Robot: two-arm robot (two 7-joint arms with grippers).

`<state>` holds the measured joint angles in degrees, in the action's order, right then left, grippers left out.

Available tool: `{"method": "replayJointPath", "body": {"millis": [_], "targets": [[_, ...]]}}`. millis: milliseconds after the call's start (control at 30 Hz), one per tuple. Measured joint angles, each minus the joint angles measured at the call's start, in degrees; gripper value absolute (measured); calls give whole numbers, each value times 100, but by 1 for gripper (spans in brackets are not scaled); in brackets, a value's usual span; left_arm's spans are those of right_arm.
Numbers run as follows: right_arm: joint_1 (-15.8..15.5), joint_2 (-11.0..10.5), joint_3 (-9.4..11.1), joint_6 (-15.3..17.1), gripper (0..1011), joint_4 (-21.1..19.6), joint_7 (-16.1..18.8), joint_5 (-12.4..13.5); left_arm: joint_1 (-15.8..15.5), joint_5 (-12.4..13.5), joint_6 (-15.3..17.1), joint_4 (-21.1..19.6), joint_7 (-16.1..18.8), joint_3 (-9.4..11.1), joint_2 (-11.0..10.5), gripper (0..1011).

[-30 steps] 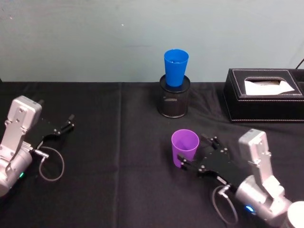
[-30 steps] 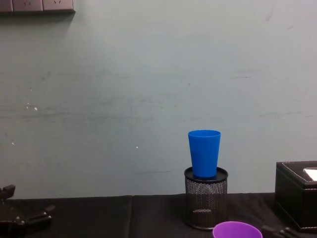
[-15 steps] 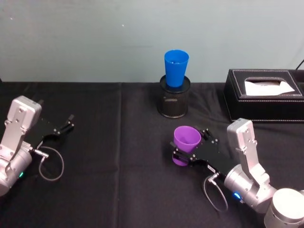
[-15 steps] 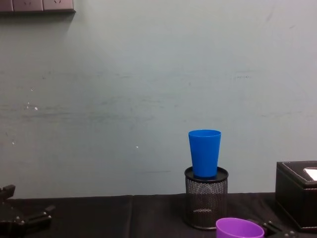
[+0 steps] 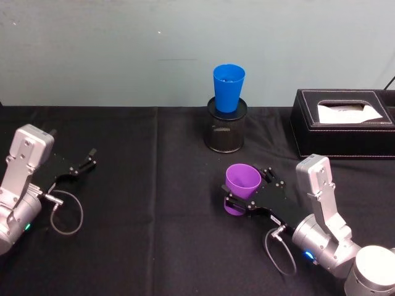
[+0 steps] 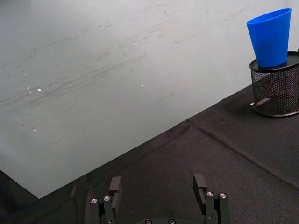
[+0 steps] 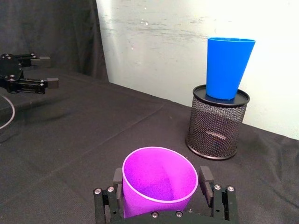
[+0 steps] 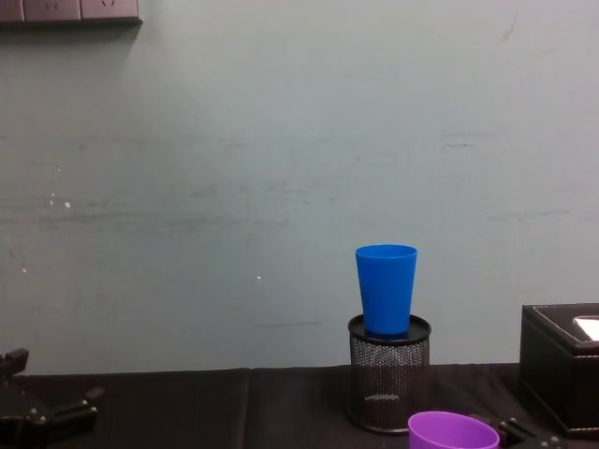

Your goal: Pick up one cup with a gripper and tap it against the other cup.

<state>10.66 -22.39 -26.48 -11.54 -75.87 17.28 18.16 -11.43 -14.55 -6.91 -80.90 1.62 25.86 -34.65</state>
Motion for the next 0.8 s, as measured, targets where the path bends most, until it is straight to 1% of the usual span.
{"method": "replayJointPath", "body": {"millis": [100, 267, 400, 733, 800], "targets": [[-3, -4, 0, 1, 997, -5, 0, 2, 0, 0, 0, 0, 0, 0, 0, 1000], [-6, -7, 0, 4, 908, -11, 0, 6, 1, 0, 0, 0, 0, 0, 0, 1000], [-8, -10, 0, 6, 805, -16, -1, 9, 0, 0, 0, 0, 0, 0, 0, 1000], [-12, -15, 0, 11, 757, -21, -2, 11, 0, 0, 0, 0, 0, 0, 0, 1000], [-41, -28, 30, 67, 750, -121, -3, -1, 0, 0, 0, 0, 0, 0, 0, 1000]]}}
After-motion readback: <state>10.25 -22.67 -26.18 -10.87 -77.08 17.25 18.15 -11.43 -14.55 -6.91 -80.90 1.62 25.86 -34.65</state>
